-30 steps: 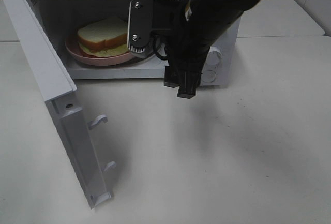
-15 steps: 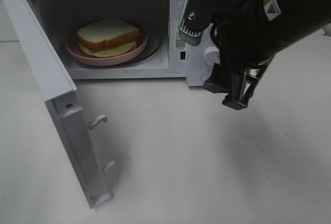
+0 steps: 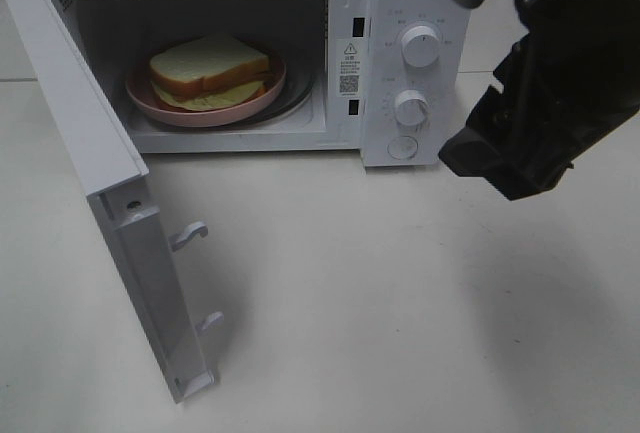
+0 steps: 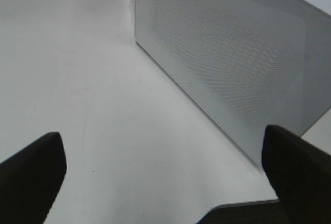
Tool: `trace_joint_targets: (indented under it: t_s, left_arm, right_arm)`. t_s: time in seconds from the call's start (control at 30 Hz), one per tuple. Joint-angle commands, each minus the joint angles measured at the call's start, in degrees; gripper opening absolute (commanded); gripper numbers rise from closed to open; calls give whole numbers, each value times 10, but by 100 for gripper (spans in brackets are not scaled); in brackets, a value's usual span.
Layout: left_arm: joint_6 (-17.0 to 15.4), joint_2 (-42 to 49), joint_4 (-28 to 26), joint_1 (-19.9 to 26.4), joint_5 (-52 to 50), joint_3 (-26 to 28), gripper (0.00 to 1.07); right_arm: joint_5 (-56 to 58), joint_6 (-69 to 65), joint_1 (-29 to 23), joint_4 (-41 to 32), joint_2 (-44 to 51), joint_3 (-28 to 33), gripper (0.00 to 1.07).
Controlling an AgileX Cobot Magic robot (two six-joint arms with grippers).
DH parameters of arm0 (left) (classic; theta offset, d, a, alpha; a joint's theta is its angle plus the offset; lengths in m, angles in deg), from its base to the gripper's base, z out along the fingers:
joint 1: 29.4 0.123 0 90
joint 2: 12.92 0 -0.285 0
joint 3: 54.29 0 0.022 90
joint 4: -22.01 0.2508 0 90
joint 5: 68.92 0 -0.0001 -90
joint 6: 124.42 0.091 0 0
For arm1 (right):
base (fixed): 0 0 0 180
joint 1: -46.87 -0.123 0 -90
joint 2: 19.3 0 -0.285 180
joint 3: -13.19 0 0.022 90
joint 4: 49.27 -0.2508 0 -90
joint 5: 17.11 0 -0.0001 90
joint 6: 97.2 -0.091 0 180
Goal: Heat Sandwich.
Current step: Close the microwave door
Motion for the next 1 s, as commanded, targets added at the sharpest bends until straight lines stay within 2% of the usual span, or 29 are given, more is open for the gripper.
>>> trace_joint_targets:
  t_s: [0.03, 0.43, 0.7, 0.77, 0.83, 0.87, 0.93, 1.0]
  left_arm:
    - [0, 9, -5, -4, -3, -1, 97]
    - [0, 9, -5, -4, -3, -1, 97]
    - [0, 9, -5, -4, -3, -1, 97]
    - [0, 9, -5, -4, -3, -1, 97]
    - [0, 9, -5, -4, -3, -1, 97]
    - [0, 9, -5, -4, -3, -1, 97]
    - [0, 9, -5, -4, -3, -1, 97]
    - [0, 9, -5, -4, -3, -1, 97]
  right_arm:
    - [25, -44, 1, -5, 22, 2, 76]
    - [194, -113, 1, -10, 86, 2, 76]
    - [210, -147, 6, -18, 134, 23, 76]
    - [210, -151, 52, -29, 166, 53, 76]
    - [211, -150, 71, -32, 176, 62, 76]
    - [211, -148, 120, -33, 202, 80, 76]
    - [211, -144, 138, -33, 214, 87, 76]
    - [211, -133, 191, -30, 258, 103, 76]
